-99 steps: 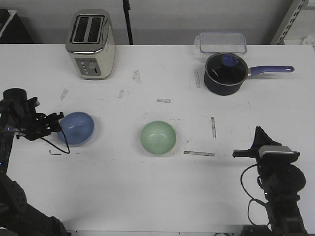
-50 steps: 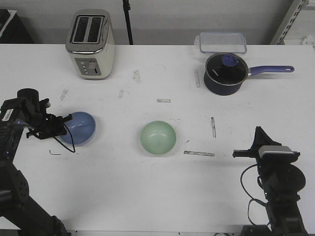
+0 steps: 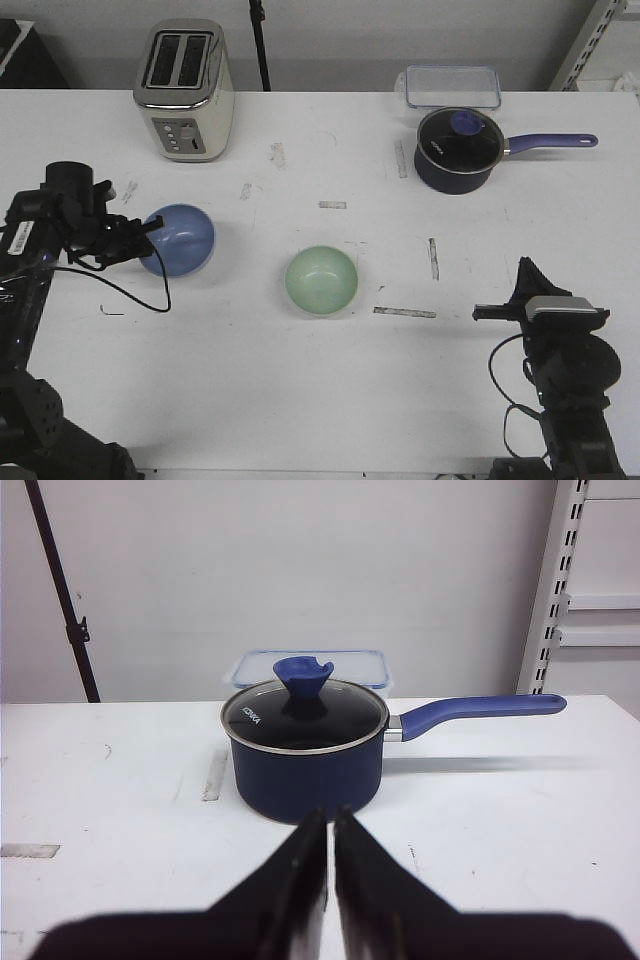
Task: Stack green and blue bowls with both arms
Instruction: 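Carry the blue bowl over the green bowl and lower it inside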
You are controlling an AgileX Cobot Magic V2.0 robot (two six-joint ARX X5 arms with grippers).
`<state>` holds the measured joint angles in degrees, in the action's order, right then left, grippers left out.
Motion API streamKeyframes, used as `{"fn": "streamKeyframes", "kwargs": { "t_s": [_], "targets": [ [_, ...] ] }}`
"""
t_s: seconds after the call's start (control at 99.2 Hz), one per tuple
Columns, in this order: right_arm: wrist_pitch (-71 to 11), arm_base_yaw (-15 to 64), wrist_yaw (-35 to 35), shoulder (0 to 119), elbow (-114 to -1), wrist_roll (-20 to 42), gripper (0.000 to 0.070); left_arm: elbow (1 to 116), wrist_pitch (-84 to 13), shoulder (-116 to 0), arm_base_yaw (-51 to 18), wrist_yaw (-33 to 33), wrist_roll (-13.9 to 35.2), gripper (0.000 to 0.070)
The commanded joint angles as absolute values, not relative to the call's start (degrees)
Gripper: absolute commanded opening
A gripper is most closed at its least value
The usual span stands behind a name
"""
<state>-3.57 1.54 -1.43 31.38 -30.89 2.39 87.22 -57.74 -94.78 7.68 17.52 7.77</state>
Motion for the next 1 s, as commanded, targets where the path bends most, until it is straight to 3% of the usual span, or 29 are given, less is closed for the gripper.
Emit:
{"fn": "streamKeyframes", "kwargs": {
  "t_s": [0.0, 0.242, 0.474, 0.665, 0.988],
  "targets": [
    [-3.0, 1.5, -1.5, 31.5, -31.0, 3.0, 0.0007, 90.7, -59.4, -95.6, 5.1, 18.0, 9.8, 0.0001],
    [-3.0, 1.5, -1.5, 31.5, -31.0, 3.0, 0.0007, 98.0, -61.2, -95.6, -6.9, 18.0, 13.6, 0.0001],
    [-3.0, 1.5, -1.5, 31.5, -31.0, 3.0, 0.0007, 98.1, -55.2, -97.4, -18.3, 18.0, 20.0, 0.0001],
    [-3.0, 1.5, -1.5, 31.5, -31.0, 3.0, 0.0007, 98.1, -49.3, -100.9, -23.6, 16.6, 23.0, 0.0001],
    [-3.0, 1.5, -1.5, 31.5, -31.0, 3.0, 0.0007, 98.0, -49.6, -107.2, -27.1, 16.1, 23.4, 0.0001]
  ]
}}
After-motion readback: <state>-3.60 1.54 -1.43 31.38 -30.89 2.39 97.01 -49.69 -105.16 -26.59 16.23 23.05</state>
